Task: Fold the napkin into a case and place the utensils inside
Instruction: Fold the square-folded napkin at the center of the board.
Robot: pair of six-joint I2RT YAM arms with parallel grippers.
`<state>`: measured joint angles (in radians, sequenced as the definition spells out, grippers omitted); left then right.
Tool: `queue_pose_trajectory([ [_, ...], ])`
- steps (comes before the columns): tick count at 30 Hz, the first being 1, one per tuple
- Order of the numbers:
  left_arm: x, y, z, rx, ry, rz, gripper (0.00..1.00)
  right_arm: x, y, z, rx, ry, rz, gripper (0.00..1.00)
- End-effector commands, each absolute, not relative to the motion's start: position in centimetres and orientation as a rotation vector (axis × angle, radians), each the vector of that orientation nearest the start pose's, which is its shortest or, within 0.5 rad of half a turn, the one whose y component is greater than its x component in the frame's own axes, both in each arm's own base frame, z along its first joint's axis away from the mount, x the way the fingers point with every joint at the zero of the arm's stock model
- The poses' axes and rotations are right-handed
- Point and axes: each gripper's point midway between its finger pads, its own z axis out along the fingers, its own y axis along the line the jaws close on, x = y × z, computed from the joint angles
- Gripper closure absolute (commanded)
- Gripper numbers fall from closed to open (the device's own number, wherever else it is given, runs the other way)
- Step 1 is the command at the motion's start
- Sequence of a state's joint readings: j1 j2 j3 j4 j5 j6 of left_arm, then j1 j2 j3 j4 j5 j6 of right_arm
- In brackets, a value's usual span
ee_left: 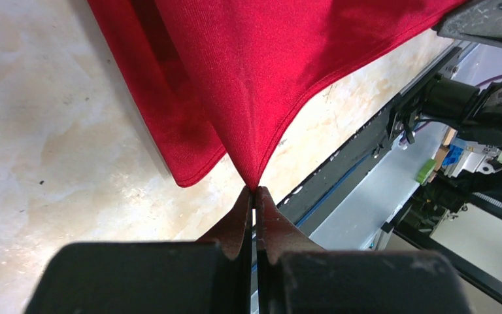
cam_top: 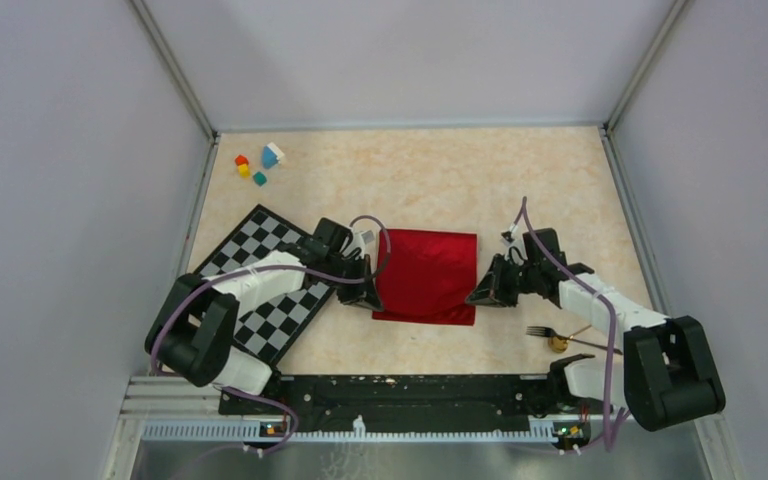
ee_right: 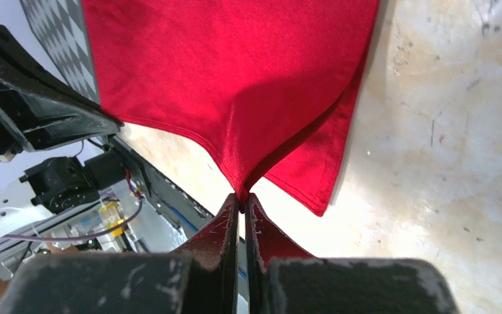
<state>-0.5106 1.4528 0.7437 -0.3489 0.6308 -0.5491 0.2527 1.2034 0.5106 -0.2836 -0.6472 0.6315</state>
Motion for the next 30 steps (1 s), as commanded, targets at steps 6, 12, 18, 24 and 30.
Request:
queue_pose_trajectory([
  [6,18.0,-24.2,6.1,0.223,2.797,-1.098,1.00,19.1,17.7,6.2,0.211,2.626,1.130,1.00],
  [12,18.4,-23.6,4.9,0.210,2.831,-1.014,1.00,19.1,17.7,5.3,0.226,2.630,1.129,1.00],
  [18,18.3,-23.5,4.0,0.204,2.855,-1.002,1.00,19.1,17.7,4.5,0.237,2.639,1.130,1.00],
  [24,18.3,-23.2,3.3,0.194,2.870,-0.974,1.00,19.0,17.8,3.6,0.245,2.649,1.134,1.00],
  [30,18.0,-23.3,3.1,0.191,2.876,-0.994,1.00,18.8,17.7,2.6,0.258,2.668,1.130,1.00],
])
